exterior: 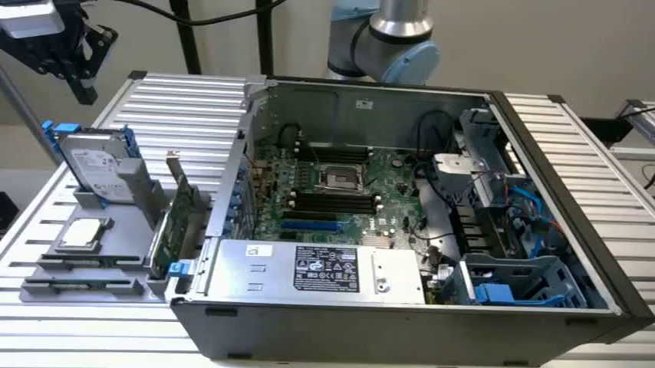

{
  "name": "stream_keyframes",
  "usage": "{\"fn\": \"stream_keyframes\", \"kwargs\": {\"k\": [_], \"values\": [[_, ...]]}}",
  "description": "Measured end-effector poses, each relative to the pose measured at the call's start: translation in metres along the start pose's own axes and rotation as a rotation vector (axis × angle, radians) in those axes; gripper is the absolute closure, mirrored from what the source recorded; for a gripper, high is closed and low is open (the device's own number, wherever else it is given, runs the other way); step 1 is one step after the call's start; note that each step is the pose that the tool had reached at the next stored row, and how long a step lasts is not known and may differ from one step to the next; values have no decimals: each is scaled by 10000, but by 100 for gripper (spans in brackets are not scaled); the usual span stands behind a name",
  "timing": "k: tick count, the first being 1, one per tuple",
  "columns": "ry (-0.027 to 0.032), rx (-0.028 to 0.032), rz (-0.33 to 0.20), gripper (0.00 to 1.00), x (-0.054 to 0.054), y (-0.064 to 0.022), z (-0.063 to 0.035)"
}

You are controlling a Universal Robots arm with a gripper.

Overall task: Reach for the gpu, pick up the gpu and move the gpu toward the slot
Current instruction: 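Reach for the gpu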

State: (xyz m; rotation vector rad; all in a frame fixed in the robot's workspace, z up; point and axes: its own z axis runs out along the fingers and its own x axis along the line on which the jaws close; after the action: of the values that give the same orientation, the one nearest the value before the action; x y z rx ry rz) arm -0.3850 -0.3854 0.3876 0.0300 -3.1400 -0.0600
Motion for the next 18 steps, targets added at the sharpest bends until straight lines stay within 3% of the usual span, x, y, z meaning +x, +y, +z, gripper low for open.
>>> {"fn": "stream_keyframes", "kwargs": {"k": [14, 18], "values": [[2, 2, 0, 89, -4, -7, -1], [1, 0, 0, 89, -71, -120, -2]]}}
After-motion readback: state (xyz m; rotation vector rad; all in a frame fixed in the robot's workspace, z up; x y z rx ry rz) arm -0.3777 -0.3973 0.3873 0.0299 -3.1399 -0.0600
